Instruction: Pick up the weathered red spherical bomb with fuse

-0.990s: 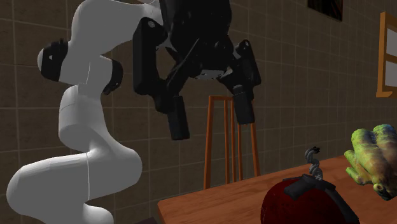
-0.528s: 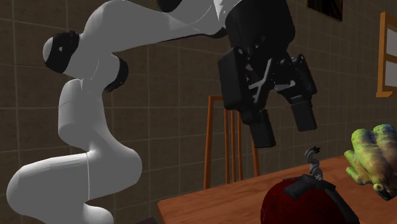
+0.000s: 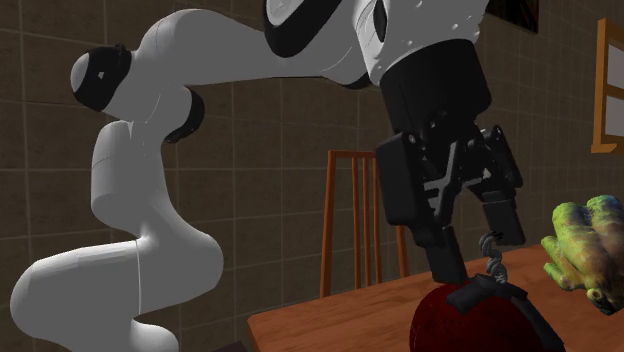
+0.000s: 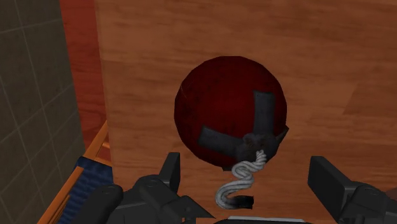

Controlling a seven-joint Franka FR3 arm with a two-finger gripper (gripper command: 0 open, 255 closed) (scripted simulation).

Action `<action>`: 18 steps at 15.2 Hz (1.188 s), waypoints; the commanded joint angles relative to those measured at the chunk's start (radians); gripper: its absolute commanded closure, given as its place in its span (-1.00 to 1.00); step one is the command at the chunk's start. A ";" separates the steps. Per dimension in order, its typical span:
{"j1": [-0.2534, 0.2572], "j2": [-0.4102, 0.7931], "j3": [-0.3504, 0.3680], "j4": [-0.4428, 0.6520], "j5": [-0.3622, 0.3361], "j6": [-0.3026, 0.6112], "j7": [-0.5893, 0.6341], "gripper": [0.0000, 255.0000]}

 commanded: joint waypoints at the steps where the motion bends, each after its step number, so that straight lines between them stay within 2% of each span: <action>1: 0.002 0.000 0.005 -0.020 0.004 0.021 0.001 -1.00; 2: 0.002 0.000 0.005 -0.020 0.004 0.021 0.001 -1.00; 3: 0.001 0.001 0.005 -0.019 0.003 0.021 0.001 1.00; 12: 0.002 0.000 0.005 -0.020 0.004 0.021 0.001 1.00; 18: -0.005 0.007 -0.006 0.065 -0.009 -0.056 0.006 1.00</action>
